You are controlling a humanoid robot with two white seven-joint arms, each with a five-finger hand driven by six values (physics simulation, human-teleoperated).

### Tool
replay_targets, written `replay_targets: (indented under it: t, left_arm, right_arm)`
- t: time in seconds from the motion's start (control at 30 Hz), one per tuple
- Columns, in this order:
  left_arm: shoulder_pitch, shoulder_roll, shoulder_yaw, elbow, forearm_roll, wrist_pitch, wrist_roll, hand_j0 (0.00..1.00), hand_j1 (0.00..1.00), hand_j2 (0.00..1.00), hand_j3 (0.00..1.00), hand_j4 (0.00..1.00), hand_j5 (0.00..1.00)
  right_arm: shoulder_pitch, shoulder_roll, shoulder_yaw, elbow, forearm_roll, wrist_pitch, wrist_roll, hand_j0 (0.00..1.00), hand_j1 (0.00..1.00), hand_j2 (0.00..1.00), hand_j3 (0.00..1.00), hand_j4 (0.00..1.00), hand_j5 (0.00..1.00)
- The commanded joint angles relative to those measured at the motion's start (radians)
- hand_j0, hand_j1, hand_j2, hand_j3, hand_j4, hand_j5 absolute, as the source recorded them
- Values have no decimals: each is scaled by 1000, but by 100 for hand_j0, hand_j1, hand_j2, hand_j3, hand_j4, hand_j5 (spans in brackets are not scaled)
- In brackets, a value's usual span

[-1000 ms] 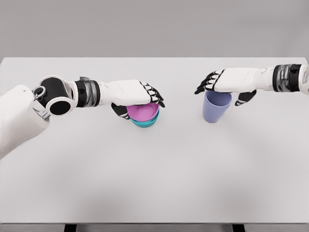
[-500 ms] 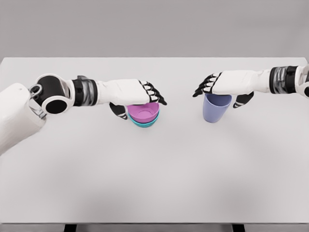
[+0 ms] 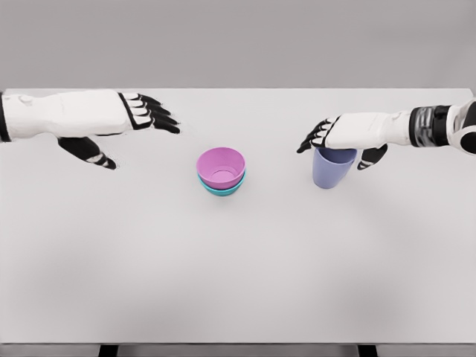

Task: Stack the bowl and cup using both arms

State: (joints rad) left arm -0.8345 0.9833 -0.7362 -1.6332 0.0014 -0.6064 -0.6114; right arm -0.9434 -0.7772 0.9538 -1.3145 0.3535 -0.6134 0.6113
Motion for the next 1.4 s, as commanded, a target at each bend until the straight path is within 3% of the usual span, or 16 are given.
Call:
replay_targets:
  t: [0.0, 0.1, 0.17, 0.33, 0.7, 0.97, 1.37]
  left_arm:
    - [12, 72, 28, 53, 193, -4, 1, 100, 100, 100, 100, 100, 100]
    - [106, 106, 41, 151, 380, -4, 1, 100, 100, 100, 100, 100, 100]
    - [186, 104, 47, 213, 492, -4, 1, 100, 100, 100, 100, 100, 100]
    - [262, 74, 55, 311, 618, -4, 1, 100, 100, 100, 100, 100, 100]
    - [275, 54, 60, 317, 626, -4, 1, 100, 100, 100, 100, 100, 100]
    - [275, 52, 60, 316, 624, -4, 1, 100, 100, 100, 100, 100, 100]
    - [276, 49, 61, 314, 624, -4, 1, 100, 100, 100, 100, 100, 100]
  right_arm:
    - [0, 1, 0, 4, -2, 2, 0, 99, 99, 99, 99, 99, 99]
    - [0, 1, 2, 4, -2, 2, 0, 96, 96, 96, 96, 96, 96]
    - [-2, 1, 0, 4, -2, 2, 0, 88, 88, 88, 88, 88, 88]
    - [-3, 1, 0, 3, -2, 2, 0, 66, 66, 66, 66, 66, 66]
    - [-29, 18, -12, -2, -10, 2, 0, 63, 63, 63, 63, 63, 63]
    - [-55, 79, -79, -9, -13, 2, 0, 63, 63, 63, 63, 63, 63]
    - [-92, 167, -81, -9, -11, 2, 0, 63, 63, 63, 63, 63, 63]
